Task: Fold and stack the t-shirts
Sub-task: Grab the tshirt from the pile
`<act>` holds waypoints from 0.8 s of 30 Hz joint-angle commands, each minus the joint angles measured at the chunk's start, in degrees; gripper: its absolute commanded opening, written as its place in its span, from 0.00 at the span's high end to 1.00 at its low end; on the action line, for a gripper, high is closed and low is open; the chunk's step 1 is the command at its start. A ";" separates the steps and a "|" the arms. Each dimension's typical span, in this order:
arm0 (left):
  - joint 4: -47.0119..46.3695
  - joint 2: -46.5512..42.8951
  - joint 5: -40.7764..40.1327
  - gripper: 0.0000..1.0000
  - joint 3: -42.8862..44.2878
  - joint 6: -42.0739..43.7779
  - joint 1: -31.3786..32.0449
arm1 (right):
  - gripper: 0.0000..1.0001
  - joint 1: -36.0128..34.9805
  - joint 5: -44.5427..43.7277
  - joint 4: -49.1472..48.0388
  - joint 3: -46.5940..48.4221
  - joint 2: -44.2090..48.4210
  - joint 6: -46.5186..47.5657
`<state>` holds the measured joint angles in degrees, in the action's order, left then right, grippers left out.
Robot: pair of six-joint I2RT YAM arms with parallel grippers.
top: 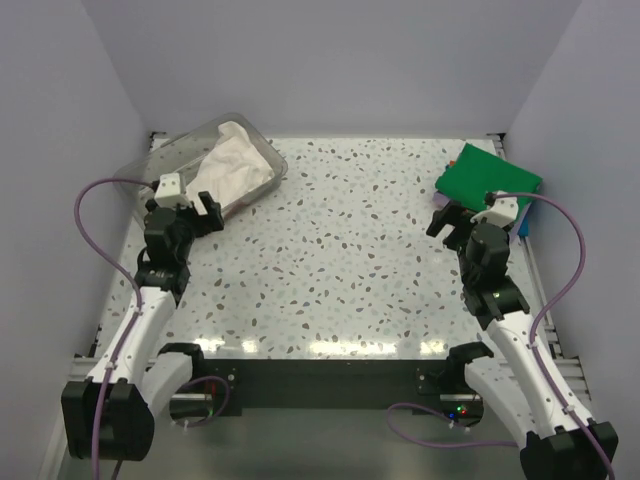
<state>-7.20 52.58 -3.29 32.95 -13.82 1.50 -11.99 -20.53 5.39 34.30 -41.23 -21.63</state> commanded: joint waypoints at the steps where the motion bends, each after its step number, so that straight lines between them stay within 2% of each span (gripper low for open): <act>1: 0.17 -0.19 -0.31 0.06 3.00 0.91 0.08 | 0.01 -0.05 -1.70 -0.11 1.29 0.28 -0.34; 5: -0.79 -0.46 1.26 0.03 2.65 0.99 0.08 | 0.01 -0.05 -1.61 -0.20 1.03 -0.07 -0.61; 10: -7.38 4.36 8.82 0.01 3.17 0.03 0.08 | 0.01 -0.05 -0.74 -1.08 1.20 -1.74 -1.14; 17: -11.52 24.20 12.34 0.00 14.15 -1.56 0.35 | 0.01 -0.05 2.60 -0.55 2.52 -4.56 -1.05; 24: -8.36 42.33 12.25 0.00 27.76 -0.33 2.19 | 0.01 0.04 4.71 -0.91 1.64 -3.07 -1.23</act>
<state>-14.98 90.30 7.49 55.18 -14.39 2.74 -11.99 -17.41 5.61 34.39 -45.60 -22.15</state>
